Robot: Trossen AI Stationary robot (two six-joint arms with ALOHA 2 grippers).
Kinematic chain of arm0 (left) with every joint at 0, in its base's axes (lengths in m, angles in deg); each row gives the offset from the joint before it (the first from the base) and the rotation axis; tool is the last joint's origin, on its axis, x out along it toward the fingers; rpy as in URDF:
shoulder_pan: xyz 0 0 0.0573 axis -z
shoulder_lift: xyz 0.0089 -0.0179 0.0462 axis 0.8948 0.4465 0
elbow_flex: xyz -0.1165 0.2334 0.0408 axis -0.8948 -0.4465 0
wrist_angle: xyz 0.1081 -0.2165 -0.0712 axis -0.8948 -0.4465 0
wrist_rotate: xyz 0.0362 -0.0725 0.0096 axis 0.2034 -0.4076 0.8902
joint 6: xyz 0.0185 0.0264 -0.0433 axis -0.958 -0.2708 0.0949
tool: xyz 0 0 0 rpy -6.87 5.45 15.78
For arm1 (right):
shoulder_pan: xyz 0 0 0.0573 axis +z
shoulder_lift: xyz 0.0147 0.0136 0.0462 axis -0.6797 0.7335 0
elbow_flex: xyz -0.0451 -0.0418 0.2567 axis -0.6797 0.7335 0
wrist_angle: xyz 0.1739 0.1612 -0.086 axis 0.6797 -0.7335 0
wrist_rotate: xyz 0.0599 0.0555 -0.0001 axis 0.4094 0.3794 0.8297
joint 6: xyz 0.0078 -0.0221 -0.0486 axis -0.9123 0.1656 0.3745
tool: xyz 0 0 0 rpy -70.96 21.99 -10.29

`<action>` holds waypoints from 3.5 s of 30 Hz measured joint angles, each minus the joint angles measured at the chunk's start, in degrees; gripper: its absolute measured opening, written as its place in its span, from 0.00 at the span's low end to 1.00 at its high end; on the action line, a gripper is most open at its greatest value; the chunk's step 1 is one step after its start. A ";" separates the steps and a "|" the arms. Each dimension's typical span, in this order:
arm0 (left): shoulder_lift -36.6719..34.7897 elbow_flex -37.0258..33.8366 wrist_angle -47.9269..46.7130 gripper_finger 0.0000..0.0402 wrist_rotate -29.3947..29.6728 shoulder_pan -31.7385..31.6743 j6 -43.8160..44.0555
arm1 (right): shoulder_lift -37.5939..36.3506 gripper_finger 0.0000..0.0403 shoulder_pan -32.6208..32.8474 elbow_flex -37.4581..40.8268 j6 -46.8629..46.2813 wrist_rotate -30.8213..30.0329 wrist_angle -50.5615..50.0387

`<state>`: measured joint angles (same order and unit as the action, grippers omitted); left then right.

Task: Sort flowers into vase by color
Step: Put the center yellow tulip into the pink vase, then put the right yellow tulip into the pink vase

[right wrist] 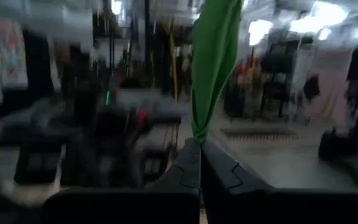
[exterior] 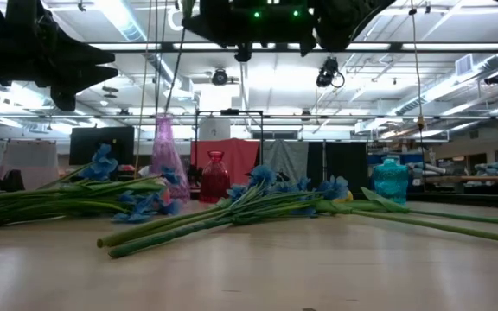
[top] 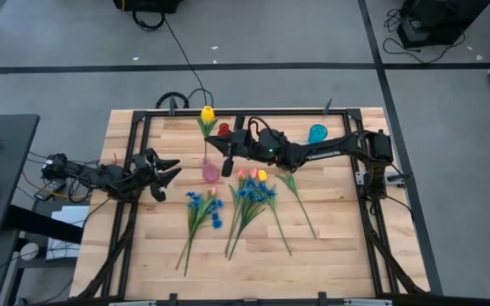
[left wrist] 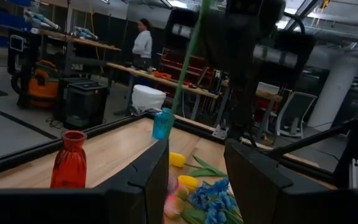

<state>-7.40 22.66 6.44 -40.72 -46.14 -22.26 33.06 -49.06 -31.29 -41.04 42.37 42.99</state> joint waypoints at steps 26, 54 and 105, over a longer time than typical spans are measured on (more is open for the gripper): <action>-0.02 0.00 -0.21 0.41 0.08 0.00 0.01 | 0.54 0.34 0.00 1.90 -0.43 -1.95 -15.48; -0.01 0.00 -0.04 0.41 0.06 -0.02 -0.39 | -6.79 0.34 7.04 1.90 -48.42 8.88 -110.63; 0.09 -0.02 -1.70 0.41 0.02 0.00 0.02 | -10.11 0.01 2.19 9.66 -45.96 1.59 -99.71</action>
<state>-7.32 22.64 4.74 -40.70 -46.13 -22.25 22.95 -46.87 -21.63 -87.00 43.96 -56.72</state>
